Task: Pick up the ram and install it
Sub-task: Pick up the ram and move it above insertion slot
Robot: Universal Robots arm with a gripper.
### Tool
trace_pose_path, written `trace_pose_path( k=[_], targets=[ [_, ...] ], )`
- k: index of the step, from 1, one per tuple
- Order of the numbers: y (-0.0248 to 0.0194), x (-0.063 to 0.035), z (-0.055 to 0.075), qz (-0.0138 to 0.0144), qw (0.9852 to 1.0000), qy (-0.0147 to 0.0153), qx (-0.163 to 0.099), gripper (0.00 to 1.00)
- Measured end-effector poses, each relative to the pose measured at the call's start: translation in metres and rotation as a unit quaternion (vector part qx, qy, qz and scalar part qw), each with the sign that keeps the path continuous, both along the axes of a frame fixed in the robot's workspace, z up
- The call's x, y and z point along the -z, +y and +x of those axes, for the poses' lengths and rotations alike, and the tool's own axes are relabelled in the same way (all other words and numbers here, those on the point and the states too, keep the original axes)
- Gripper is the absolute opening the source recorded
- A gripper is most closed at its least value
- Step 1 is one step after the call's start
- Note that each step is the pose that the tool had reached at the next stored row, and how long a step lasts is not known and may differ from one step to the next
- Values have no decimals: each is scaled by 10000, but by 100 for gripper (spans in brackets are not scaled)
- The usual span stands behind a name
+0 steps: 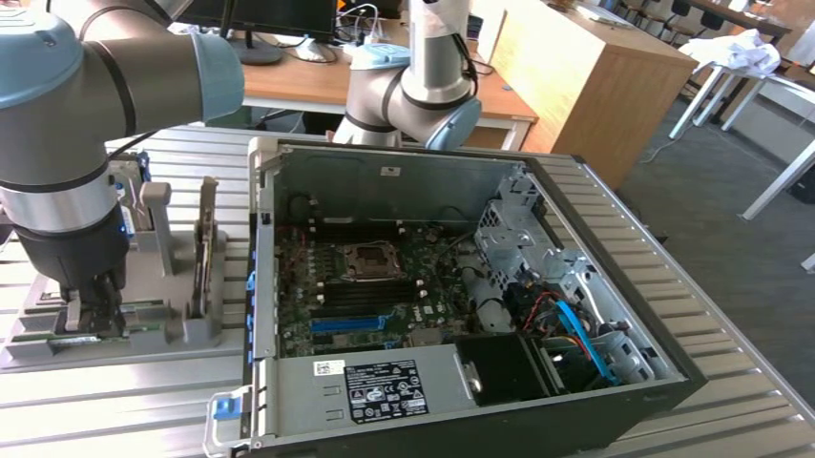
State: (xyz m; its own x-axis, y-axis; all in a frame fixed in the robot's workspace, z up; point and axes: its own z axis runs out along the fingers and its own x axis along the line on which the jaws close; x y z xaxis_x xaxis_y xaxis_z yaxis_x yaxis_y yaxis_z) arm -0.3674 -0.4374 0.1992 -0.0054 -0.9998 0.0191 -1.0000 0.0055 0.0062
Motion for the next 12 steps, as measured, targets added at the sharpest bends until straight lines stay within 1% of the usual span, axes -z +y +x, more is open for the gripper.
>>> trace_pose_path(
  k=[8, 12],
  targets=[
    [0, -3, 1, 1, 10000, -2, 0, 12],
    [0, -31, 0, 0, 10000, 0, 0, 12]
  ],
)
